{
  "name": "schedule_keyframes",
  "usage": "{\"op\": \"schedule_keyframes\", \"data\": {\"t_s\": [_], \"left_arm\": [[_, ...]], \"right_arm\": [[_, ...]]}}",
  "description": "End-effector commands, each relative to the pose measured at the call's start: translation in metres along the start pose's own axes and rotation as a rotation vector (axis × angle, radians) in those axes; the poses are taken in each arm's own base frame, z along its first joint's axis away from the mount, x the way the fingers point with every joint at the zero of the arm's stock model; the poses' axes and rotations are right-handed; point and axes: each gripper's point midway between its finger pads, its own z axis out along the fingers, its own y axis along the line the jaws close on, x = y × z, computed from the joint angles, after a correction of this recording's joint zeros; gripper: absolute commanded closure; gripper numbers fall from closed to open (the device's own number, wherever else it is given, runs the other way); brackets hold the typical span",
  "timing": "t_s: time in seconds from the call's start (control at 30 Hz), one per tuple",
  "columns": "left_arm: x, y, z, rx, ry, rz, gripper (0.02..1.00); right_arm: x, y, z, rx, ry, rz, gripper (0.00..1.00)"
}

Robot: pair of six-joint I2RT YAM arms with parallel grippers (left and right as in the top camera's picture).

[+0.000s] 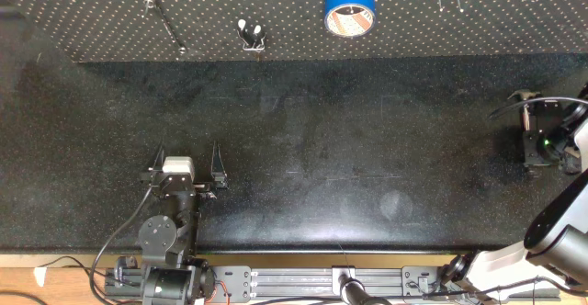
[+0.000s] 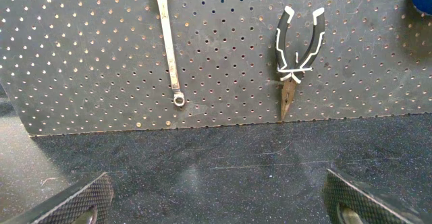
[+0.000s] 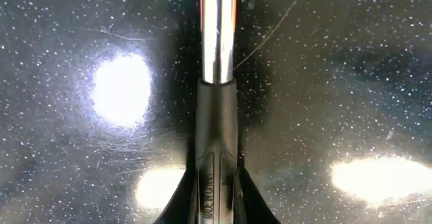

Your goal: Place Tools Onto Pegboard

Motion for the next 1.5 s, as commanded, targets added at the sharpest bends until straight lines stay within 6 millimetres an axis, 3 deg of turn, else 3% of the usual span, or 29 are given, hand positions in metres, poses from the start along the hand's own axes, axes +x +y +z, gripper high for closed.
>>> {"op": "schedule_keyframes", "data": {"t_s": [0.03,0.1,0.13,0.2,0.23,0.3,0.33,0.4,0.57,0.8,1.23,1.3,1.33,1.4,1.43,1.5], "left_arm": [[0.001,-0.002,0.0,0.007,0.001,0.013,0.023],[0.001,-0.002,0.0,0.007,0.001,0.013,0.023],[0.001,-0.002,0.0,0.008,0.001,0.013,0.023],[0.001,-0.002,0.0,0.007,0.001,0.013,0.023],[0.001,-0.002,0.0,0.008,0.001,0.013,0.023],[0.001,-0.002,0.0,0.007,0.001,0.013,0.023],[0.001,-0.002,0.0,0.008,0.001,0.013,0.023],[0.001,-0.002,0.0,0.007,0.001,0.013,0.023],[0.001,-0.002,0.0,0.007,0.001,0.013,0.023],[0.001,-0.002,0.0,0.008,0.001,0.013,0.023],[0.001,-0.002,0.0,0.008,0.001,0.013,0.023],[0.001,-0.002,0.0,0.008,0.001,0.013,0.023],[0.001,-0.002,0.0,0.008,0.001,0.013,0.023],[0.001,-0.002,0.0,0.007,0.001,0.013,0.023],[0.001,-0.002,0.0,0.008,0.001,0.013,0.023],[0.001,-0.002,0.0,0.008,0.001,0.013,0.023]], "right_arm": [[-0.016,0.003,-0.033,0.003,-0.141,0.126,0.925],[-0.043,0.019,-0.098,-0.044,-0.403,0.197,0.925],[-0.058,0.039,-0.155,-0.069,-0.6,0.221,0.925],[-0.07,0.073,-0.218,-0.078,-0.811,0.21,0.925],[-0.077,0.106,-0.252,-0.124,-0.929,0.155,0.925],[-0.082,0.145,-0.272,-0.197,-0.989,0.104,0.925],[-0.086,0.163,-0.266,-0.205,-0.964,0.092,0.925],[-0.097,0.179,-0.243,-0.209,-0.889,0.056,0.925],[-0.115,0.206,-0.218,-0.237,-0.831,-0.017,0.925],[-0.123,0.208,-0.182,-0.233,-0.729,-0.011,0.925],[-0.121,0.209,-0.157,-0.225,-0.647,-0.022,0.923],[-0.12,0.209,-0.156,-0.225,-0.64,-0.021,0.836],[-0.12,0.209,-0.156,-0.225,-0.64,-0.021,0.733],[-0.121,0.209,-0.156,-0.225,-0.644,-0.021,0.654],[-0.122,0.209,-0.157,-0.225,-0.653,-0.022,0.562],[-0.127,0.209,-0.162,-0.225,-0.68,-0.024,0.005]]}}
